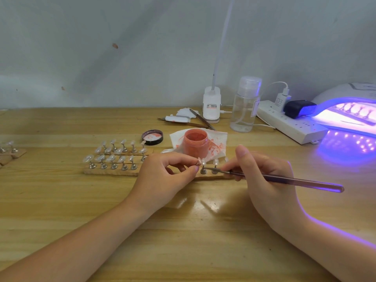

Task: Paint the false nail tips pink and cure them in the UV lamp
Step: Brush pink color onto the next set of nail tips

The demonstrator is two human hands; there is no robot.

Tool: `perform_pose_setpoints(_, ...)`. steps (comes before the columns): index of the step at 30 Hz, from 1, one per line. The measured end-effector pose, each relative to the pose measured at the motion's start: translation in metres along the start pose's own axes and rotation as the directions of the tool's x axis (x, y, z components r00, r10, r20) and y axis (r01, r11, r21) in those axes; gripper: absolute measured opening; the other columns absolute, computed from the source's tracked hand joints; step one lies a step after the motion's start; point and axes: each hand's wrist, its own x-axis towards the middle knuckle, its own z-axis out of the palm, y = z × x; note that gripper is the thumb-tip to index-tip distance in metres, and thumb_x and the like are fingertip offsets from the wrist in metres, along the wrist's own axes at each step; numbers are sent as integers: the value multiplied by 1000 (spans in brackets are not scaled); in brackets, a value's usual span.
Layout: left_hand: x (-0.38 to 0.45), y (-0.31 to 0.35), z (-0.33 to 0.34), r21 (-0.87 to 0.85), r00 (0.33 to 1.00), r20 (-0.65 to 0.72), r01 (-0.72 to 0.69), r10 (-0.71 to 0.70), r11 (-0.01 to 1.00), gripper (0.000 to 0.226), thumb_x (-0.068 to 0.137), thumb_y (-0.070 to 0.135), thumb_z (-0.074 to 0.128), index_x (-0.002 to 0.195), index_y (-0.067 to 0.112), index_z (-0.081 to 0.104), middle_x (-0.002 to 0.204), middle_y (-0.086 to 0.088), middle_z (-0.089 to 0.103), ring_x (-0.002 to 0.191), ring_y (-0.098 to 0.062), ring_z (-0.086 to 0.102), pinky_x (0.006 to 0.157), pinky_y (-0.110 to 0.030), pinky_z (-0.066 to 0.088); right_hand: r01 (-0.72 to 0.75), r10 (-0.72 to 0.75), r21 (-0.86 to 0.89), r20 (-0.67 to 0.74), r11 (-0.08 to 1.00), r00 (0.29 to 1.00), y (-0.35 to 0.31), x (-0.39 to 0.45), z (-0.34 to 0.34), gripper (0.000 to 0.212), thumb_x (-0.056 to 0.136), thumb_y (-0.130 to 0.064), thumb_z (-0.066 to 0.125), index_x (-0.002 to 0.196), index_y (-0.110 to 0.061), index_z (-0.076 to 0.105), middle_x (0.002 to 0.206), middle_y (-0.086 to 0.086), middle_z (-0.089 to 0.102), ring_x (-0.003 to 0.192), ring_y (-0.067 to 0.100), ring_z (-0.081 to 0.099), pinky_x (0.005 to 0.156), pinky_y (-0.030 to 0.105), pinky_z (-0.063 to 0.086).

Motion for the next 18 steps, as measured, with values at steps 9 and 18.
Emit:
perform_pose_setpoints(9,1,-3,0,-23,1000,-10,-14,14,1000,28,73,7,73,69,35,71,67,10,69,53,2,51,49,-8,38,-19,21,-38,38,999,999,0,3,1,27,86,-24,52,63,-23,66,61,-12,65,57,-3,57,57,5,39)
perform_pose_setpoints(18,2,-2,1,-14,999,-6,-38,38,999,25,71,9,75,71,34,71,63,21,67,47,6,50,47,-5,35,34,-32,-109,24,993,999,-1,4,1,23,87,-24,50,68,-26,64,60,-19,59,58,-4,55,57,5,37)
